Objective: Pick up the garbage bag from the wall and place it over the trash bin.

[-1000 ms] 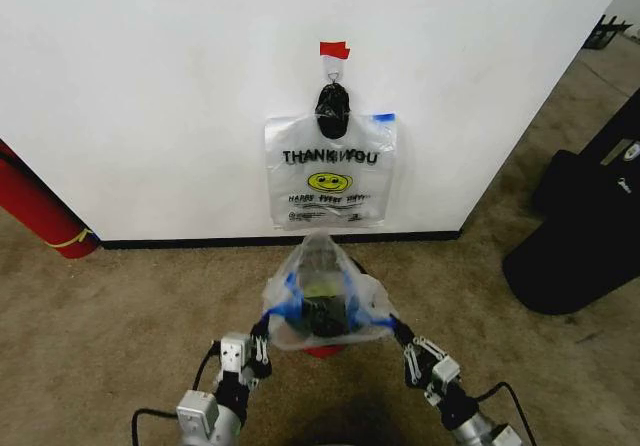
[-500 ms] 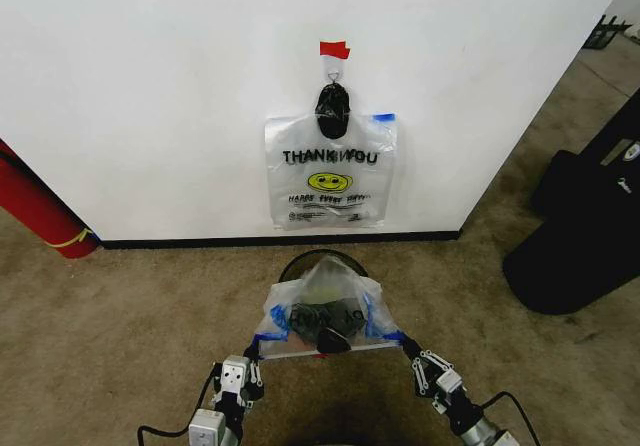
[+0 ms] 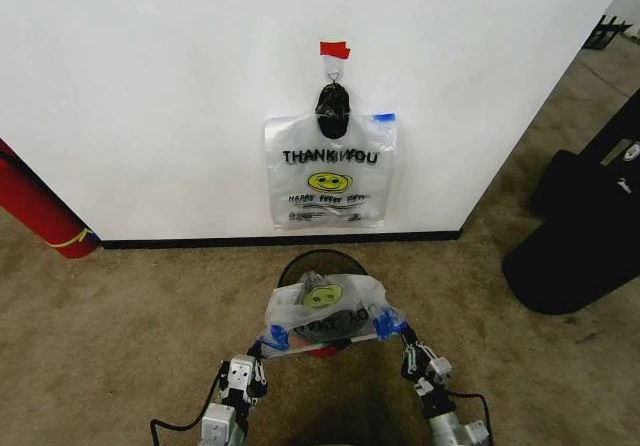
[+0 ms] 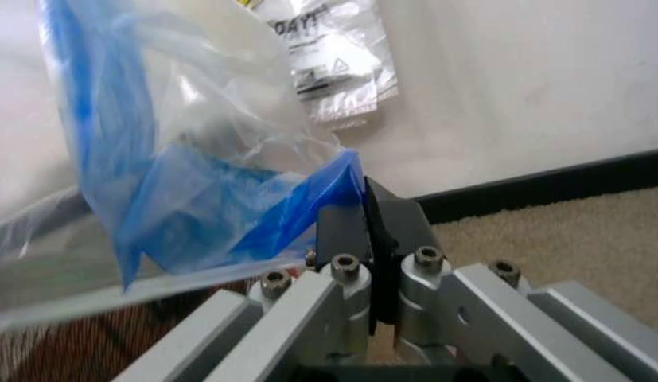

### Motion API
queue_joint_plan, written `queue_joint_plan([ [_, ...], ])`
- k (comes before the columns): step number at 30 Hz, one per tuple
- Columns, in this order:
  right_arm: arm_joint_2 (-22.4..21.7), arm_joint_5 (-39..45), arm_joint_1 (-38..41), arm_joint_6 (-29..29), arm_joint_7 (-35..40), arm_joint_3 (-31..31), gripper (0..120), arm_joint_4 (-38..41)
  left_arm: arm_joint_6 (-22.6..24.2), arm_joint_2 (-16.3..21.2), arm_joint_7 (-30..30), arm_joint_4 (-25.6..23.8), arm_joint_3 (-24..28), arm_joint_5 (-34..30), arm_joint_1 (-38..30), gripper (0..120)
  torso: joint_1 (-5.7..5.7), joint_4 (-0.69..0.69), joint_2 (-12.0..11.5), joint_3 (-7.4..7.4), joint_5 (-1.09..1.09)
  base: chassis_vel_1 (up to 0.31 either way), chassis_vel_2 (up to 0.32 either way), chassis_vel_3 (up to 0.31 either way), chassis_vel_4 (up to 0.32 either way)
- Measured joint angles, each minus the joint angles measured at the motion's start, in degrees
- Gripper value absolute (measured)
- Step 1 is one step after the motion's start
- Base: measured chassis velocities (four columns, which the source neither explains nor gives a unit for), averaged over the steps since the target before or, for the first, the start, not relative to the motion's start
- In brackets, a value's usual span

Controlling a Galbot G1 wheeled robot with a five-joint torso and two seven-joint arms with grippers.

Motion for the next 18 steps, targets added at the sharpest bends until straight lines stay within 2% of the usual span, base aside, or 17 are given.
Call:
queue_joint_plan([
  [11,3.17,5.14,3.92,-5.79,0.18,0.29,0,-0.39,8.58,4.98,4.64,0.19,-1.15,-4.05,-5.24,0,0.0,0.0,0.0,0.0,0.0,0.0,0.0,0.0,0.0],
  [18,3.32,5.22,4.61,-7.3,1.55,0.33,0,-1.32,11.59,6.21,5.59,-0.26,-1.13,-4.85,-5.83,0,0.0,0.0,0.0,0.0,0.0,0.0,0.0,0.0,0.0],
])
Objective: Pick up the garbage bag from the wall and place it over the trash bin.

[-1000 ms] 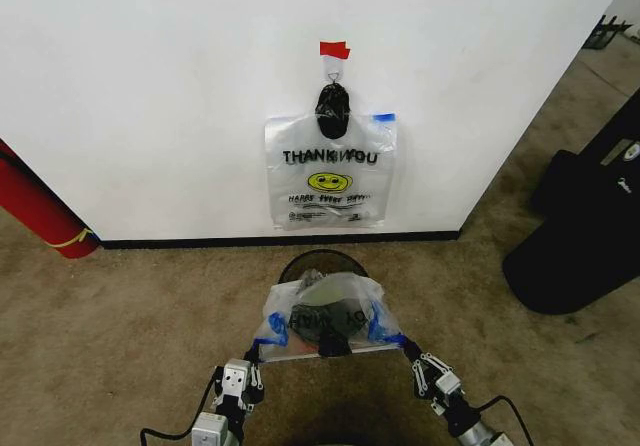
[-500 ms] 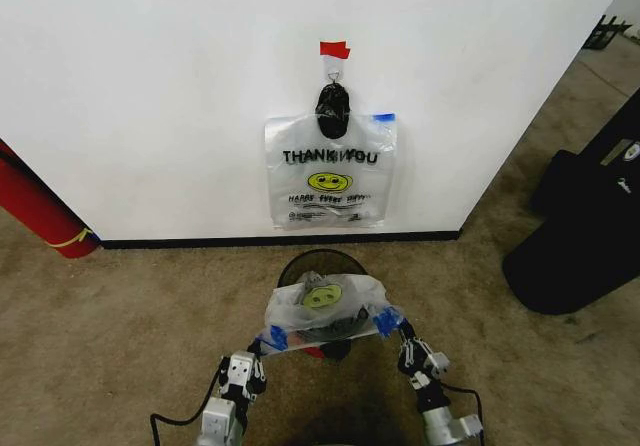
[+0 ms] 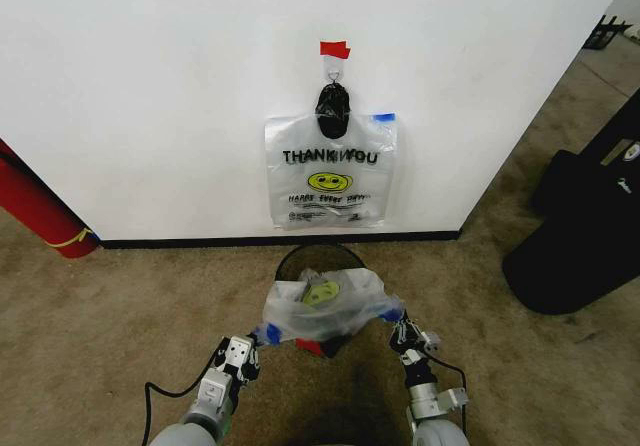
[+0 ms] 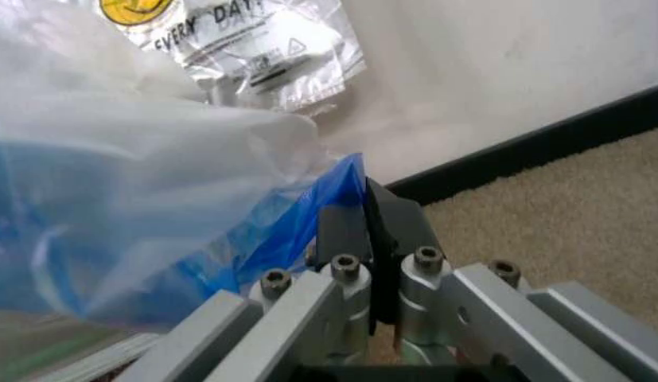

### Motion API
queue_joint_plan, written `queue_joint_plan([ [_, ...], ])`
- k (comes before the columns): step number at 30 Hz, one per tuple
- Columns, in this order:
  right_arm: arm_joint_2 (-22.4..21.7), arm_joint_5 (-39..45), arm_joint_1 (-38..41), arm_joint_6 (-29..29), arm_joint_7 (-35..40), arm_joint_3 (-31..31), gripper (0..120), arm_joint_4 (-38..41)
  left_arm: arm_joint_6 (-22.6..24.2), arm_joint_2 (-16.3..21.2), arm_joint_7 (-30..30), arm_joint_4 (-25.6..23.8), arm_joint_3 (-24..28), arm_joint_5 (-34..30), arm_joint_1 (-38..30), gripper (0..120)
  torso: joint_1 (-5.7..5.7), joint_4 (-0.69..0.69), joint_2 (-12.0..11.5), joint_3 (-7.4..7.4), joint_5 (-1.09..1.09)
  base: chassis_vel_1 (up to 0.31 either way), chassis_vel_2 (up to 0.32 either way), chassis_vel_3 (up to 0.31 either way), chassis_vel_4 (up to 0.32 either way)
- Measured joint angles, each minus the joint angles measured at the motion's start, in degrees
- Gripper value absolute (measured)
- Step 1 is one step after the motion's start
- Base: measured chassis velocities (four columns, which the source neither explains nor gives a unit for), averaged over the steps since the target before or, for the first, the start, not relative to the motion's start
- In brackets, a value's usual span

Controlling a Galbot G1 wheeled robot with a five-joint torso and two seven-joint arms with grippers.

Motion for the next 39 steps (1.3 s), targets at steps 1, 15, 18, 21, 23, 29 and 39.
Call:
queue_joint_plan([
  [1,-0.06,-0.11,-0.03,0.0,0.02,0.0,0,0.04,0.15,0.07,0.0,-0.24,0.0,-0.1,0.01,0,0.0,0.0,0.0,0.0,0.01,0.0,0.0,0.0,0.0],
  [15,-7.95,-8.29,-6.48,3.61,-2.11,1.31,20,9.03,0.62,2.19,-2.6,-10.41,-1.17,3.93,10.34,25,0.0,0.0,0.0,-0.01,0.01,0.0,0.0,0.0,0.0],
  [18,-10.51,-11.75,-7.85,4.38,-1.17,2.76,32,9.99,2.66,2.99,-2.64,-11.76,-1.43,7.56,12.42,36,0.0,0.0,0.0,-0.01,0.02,0.0,0.0,0.0,0.0],
  [21,-11.81,-13.65,-8.45,4.61,0.44,3.73,39,10.26,3.89,3.31,-2.64,-12.07,-1.62,8.99,13.15,43,0.0,0.0,0.0,-0.01,0.02,0.0,0.0,0.0,0.0],
  [23,-14.94,-19.61,-10.72,3.15,7.69,6.42,60,12.49,4.75,4.1,-2.65,-12.97,-2.56,11.78,14.85,63,0.0,0.0,0.0,-0.01,0.0,0.0,0.0,0.0,0.0],
  [29,-16.77,-21.72,-13.37,3.14,8.3,7.45,78,16.62,5.06,5.15,-2.71,-15.65,-3.03,13.25,17.01,82,0.0,0.01,0.0,-0.01,0.01,0.0,0.0,0.0,0.0],
  [39,-17.87,-29.07,-15.86,3.21,9.99,9.05,100,23.33,4.82,5.51,-2.74,-19.99,-2.89,14.51,19.26,100,0.0,0.0,0.0,-0.01,0.0,0.0,0.0,0.0,0.0],
])
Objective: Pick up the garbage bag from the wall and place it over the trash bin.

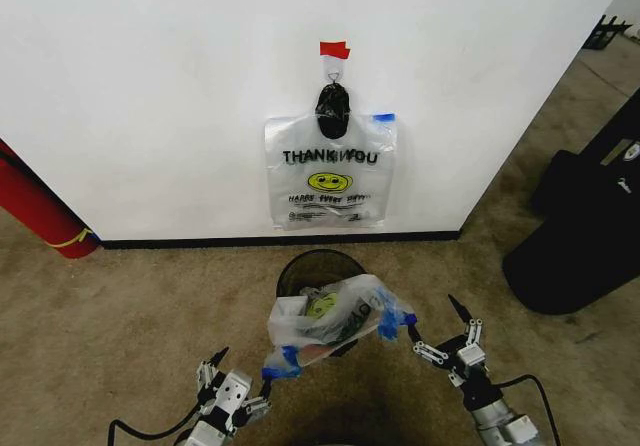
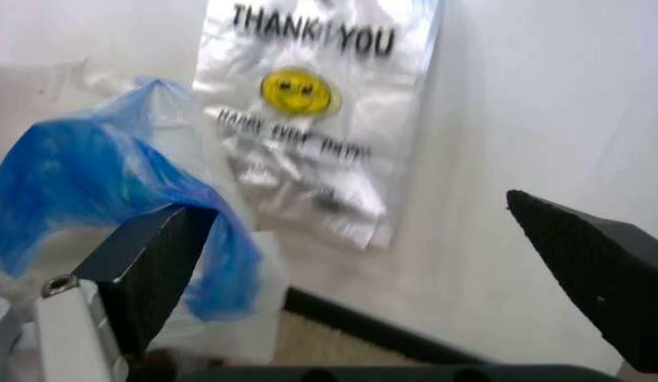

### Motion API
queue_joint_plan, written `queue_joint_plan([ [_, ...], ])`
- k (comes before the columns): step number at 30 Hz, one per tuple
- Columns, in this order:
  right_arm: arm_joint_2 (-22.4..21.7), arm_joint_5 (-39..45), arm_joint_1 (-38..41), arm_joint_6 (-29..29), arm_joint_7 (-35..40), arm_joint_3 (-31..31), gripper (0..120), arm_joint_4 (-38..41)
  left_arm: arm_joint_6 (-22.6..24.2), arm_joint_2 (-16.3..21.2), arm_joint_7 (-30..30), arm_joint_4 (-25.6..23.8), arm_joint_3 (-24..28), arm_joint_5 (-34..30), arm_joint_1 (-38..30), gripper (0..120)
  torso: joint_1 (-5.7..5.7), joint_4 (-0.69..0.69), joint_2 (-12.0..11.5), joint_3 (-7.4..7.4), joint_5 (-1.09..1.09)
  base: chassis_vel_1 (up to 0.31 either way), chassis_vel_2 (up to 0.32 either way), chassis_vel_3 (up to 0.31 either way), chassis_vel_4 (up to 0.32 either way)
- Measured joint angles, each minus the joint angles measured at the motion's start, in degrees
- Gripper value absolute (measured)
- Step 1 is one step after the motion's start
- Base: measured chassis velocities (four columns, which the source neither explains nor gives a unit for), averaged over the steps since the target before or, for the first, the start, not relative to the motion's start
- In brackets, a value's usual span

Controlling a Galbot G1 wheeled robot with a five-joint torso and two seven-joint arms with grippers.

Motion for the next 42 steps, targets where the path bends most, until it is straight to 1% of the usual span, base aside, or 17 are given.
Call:
queue_joint_plan([
  [3,-0.18,-0.68,-0.16,-0.1,-1.56,2.29,100,0.98,-0.11,-0.02,0.0,-1.08,0.02,-0.09,-0.01,100,0.0,0.0,0.0,0.0,0.0,0.0,0.0,0.0,0.0],
  [6,-1.03,-1.05,-1.37,-1.88,-8.32,7.23,100,2.28,-0.18,0.22,0.13,-2.35,0.03,-0.76,-0.87,100,0.0,0.0,0.0,0.0,0.0,0.0,0.0,0.0,0.0],
  [9,-1.74,-1.91,-2.14,-3.99,-10.68,9.07,100,2.44,-0.21,0.39,0.21,-2.4,0.17,-1.22,-1.5,100,0.0,-0.01,0.0,0.0,0.0,0.0,0.0,0.0,0.0],
  [11,-2.28,-2.62,-2.21,-5.44,-14.59,11.32,100,1.85,-0.25,0.52,0.39,-2.31,0.41,-1.54,-2.09,100,0.0,-0.01,0.0,0.0,0.01,0.0,0.0,0.0,0.0],
  [15,-2.74,-0.04,0.49,-6.27,-33.2,17.74,100,-1.27,-0.33,0.76,0.85,-1.75,1.05,-1.88,-2.84,100,0.0,0.01,0.0,0.0,0.01,0.0,0.0,0.0,0.0],
  [16,-2.74,-0.04,0.49,-6.27,-33.2,17.74,100,-1.27,-0.33,0.76,0.85,-1.75,1.05,-1.88,-2.84,100,0.0,0.01,0.0,0.0,0.01,0.0,0.0,0.0,0.0],
  [21,-3.53,1.51,4.05,-5.1,-51.13,23.48,100,-5.33,-1.05,1.12,0.94,-0.92,1.36,-1.98,-3.35,100,0.0,0.0,0.0,0.01,0.0,0.0,0.0,0.0,0.0],
  [24,-3.32,2.02,4.48,-3.73,-55.66,24.34,100,-5.64,-1.26,1.14,0.94,-0.79,1.36,-1.98,-3.42,100,0.0,0.0,0.0,0.0,0.0,0.0,0.0,0.0,0.0],
  [26,-2.8,5.7,4.31,-3.0,-60.88,24.26,100,-5.57,-1.42,1.15,0.95,-0.76,1.33,-1.98,-3.5,100,0.0,0.0,0.0,0.0,0.01,0.0,0.0,0.0,0.0],
  [29,-2.07,12.7,3.53,-2.44,-64.93,22.55,100,-4.93,-1.47,1.19,0.96,-0.88,1.15,-2.07,-3.81,100,0.0,-0.01,0.0,0.0,0.01,0.0,0.0,0.0,0.0],
  [30,-2.07,12.7,3.53,-2.44,-64.93,22.55,100,-4.93,-1.47,1.19,0.96,-0.88,1.15,-2.07,-3.81,100,0.0,-0.01,0.0,0.0,0.01,0.0,0.0,0.0,0.0],
  [33,-1.58,21.33,3.1,-2.1,-65.98,19.96,100,-4.05,-1.46,1.38,1.03,-1.36,0.57,-3.11,-5.05,100,0.0,0.0,0.0,0.0,0.0,0.0,0.0,0.0,0.0],
  [34,-1.47,23.74,2.88,-1.85,-64.63,18.9,100,-3.47,-1.4,1.47,1.04,-1.53,0.38,-3.78,-5.64,100,0.0,0.0,0.0,0.0,0.0,0.0,0.0,0.0,0.0],
  [36,-1.19,27.29,2.62,-0.8,-57.73,16.23,100,-1.51,-1.23,1.78,1.26,-1.97,-0.08,-6.24,-8.04,100,0.0,0.0,0.0,0.0,0.0,0.0,0.0,0.0,0.0],
  [37,-1.19,27.29,2.62,-0.8,-57.73,16.23,100,-1.51,-1.23,1.78,1.26,-1.97,-0.08,-6.24,-8.04,100,0.0,0.0,0.0,0.0,0.0,0.0,0.0,0.0,0.0],
  [40,0.06,28.91,2.63,0.13,-41.74,12.47,100,3.83,-2.81,2.07,3.96,-1.49,-0.21,-12.81,-15.31,100,0.0,0.01,0.0,0.01,0.0,0.0,0.0,0.0,0.0],
  [42,1.72,25.05,3.82,-0.32,-28.64,10.73,100,7.59,-5.46,1.86,7.49,1.27,0.08,-16.91,-21.51,100,0.0,-0.03,0.0,0.01,-0.03,0.0,0.0,0.0,0.0],
])
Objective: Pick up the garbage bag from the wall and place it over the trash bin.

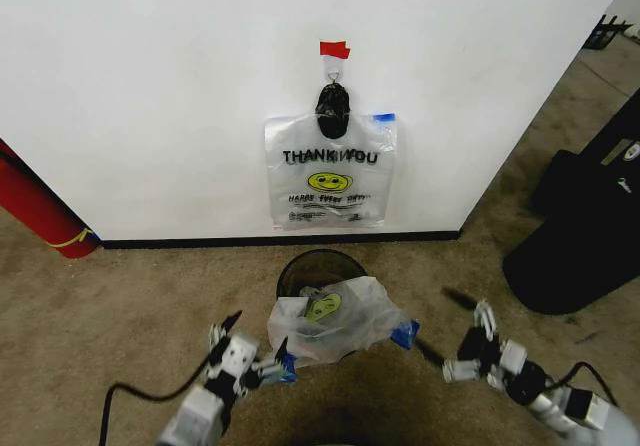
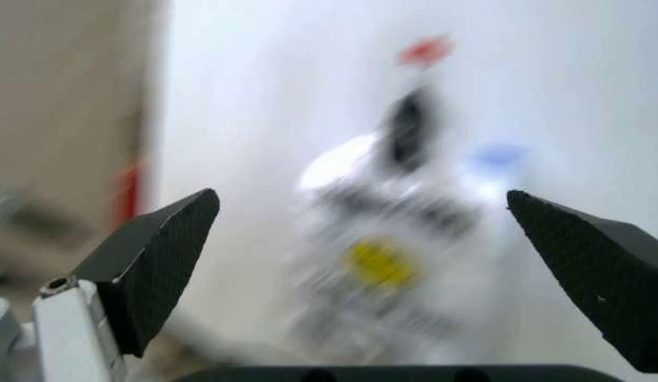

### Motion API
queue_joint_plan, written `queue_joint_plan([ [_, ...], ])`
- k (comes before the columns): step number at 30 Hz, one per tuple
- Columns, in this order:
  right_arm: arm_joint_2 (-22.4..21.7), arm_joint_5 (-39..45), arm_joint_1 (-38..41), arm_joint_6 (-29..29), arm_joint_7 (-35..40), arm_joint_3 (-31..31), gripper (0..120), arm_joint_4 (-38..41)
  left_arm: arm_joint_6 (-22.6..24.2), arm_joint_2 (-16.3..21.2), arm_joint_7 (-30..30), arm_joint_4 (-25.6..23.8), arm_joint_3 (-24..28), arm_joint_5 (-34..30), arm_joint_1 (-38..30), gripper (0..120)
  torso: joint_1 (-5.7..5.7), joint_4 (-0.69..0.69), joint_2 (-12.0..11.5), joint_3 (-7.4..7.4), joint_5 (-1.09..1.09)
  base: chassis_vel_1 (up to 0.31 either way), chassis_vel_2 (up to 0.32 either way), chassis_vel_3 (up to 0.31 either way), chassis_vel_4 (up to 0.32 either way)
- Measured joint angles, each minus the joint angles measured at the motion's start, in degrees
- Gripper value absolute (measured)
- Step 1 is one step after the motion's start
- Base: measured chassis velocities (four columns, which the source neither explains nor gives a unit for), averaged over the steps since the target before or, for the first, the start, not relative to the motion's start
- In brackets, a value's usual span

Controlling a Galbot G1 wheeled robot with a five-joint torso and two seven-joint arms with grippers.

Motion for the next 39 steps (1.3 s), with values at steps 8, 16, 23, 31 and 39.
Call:
queue_joint_plan([
  [8,6.6,-23.97,5.01,-11.6,37.24,-2.07,100,9.57,-6.22,-1.46,12.25,17.82,8.2,-5.74,-20.92,100,0.01,0.03,-0.01,0.01,0.03,0.0,0.0,0.0,0.0],
  [16,6.61,-30.55,4.7,-20.02,48.24,1.78,100,12.09,2.63,-2.1,13.08,24.4,12.64,-9.86,-33.22,100,0.0,0.1,-0.01,0.01,0.06,0.0,0.0,0.0,0.0],
  [23,7.74,-30.52,1.89,-22.35,54.52,5.77,100,13.23,11.11,-4.72,14.09,32.31,17.16,-13.89,-41.99,100,0.01,0.01,-0.01,0.0,0.04,0.0,0.0,0.0,0.0],
  [31,9.66,-34.48,-0.83,-20.52,56.19,5.01,100,13.3,18.33,-8.8,15.24,38.28,22.63,-16.57,-49.48,100,0.0,0.02,-0.01,0.0,0.05,0.0,0.0,0.0,0.0],
  [39,10.84,-35.69,-1.14,-19.68,55.76,4.0,100,13.73,19.37,-10.71,15.62,44.44,25.79,-15.14,-53.34,82,0.0,0.02,-0.01,0.0,0.04,0.0,0.0,0.0,0.0],
])
